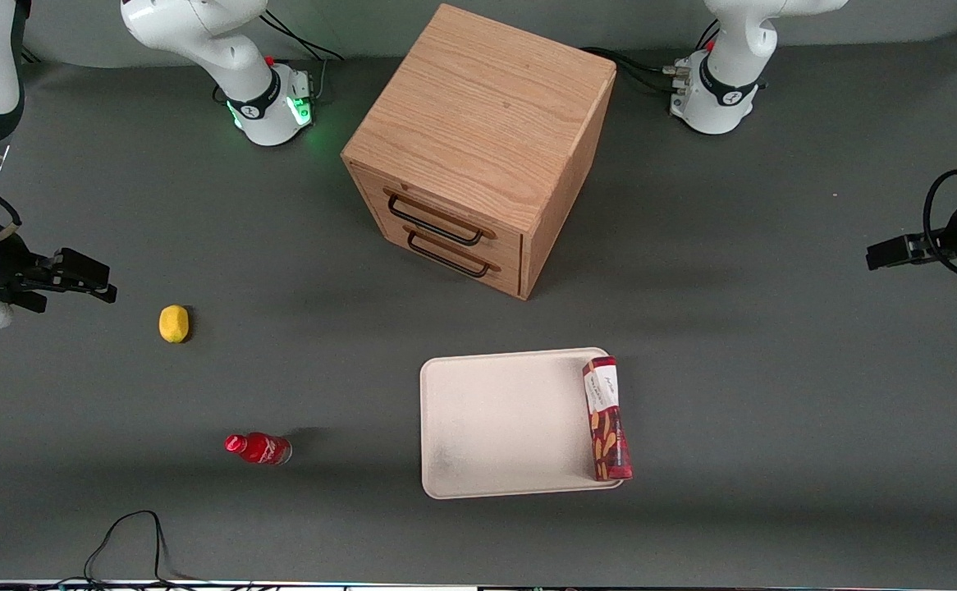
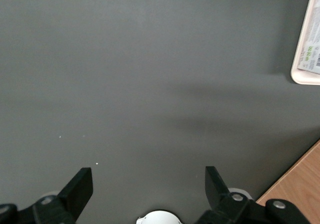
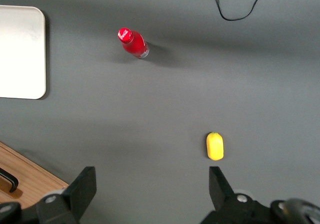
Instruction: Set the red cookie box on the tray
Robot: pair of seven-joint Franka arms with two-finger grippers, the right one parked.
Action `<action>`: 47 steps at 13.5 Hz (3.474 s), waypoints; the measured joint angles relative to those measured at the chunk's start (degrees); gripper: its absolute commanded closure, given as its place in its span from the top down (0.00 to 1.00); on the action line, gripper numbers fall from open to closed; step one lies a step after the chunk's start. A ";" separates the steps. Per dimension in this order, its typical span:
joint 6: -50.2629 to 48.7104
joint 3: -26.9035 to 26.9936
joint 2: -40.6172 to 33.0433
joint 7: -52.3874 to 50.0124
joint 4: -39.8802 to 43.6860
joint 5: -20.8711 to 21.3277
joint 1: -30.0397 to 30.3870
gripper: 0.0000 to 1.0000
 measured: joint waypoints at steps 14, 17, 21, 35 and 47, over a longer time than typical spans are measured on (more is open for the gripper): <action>1.94 -1.97 -7.06 -0.08 -7.13 0.04 1.08 1.00; 1.94 -1.83 -6.35 -0.07 -6.83 0.04 1.08 1.00; 1.83 -1.73 -6.33 -0.06 -5.93 0.04 1.08 1.00; 0.50 -1.71 -6.07 0.01 -5.57 0.04 1.08 1.00; 0.50 -1.73 -5.87 1.22 -5.44 -0.05 0.93 1.00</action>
